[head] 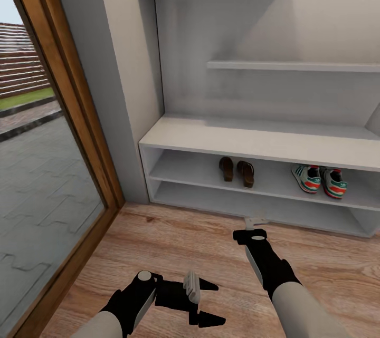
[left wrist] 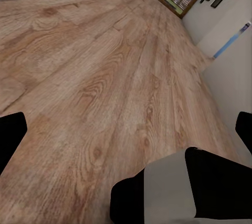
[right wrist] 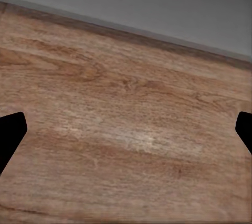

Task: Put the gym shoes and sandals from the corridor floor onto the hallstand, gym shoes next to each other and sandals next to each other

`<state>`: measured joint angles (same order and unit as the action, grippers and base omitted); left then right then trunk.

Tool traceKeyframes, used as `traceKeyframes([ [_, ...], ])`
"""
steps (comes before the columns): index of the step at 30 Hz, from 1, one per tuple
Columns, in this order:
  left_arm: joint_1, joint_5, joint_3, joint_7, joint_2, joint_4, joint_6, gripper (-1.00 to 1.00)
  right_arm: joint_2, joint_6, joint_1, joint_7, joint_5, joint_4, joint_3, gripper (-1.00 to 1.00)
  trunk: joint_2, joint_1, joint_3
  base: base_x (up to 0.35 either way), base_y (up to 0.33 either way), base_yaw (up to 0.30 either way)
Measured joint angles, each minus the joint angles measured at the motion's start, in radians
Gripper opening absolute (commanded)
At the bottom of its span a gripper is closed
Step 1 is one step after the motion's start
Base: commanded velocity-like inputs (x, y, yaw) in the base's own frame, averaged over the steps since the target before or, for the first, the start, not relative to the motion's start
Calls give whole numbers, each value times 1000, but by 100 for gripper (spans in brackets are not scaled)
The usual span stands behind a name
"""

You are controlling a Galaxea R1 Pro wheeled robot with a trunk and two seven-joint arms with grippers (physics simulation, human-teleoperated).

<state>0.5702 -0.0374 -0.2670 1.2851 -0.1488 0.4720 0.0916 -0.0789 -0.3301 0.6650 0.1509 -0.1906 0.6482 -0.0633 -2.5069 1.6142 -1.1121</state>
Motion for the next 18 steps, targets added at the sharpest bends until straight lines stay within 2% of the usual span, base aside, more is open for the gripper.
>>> traceKeyframes([
  [14, 0, 0, 0, 0, 0, 1, -3, 100, -2, 0, -1, -2, 6, -8, 3, 100, 0, -1, 8, 0, 0, 0],
  [18, 0, 0, 0, 0, 0, 1, -3, 100, -2, 0, -1, -2, 6, -8, 2, 100, 1, -3, 23, 0, 0, 0],
])
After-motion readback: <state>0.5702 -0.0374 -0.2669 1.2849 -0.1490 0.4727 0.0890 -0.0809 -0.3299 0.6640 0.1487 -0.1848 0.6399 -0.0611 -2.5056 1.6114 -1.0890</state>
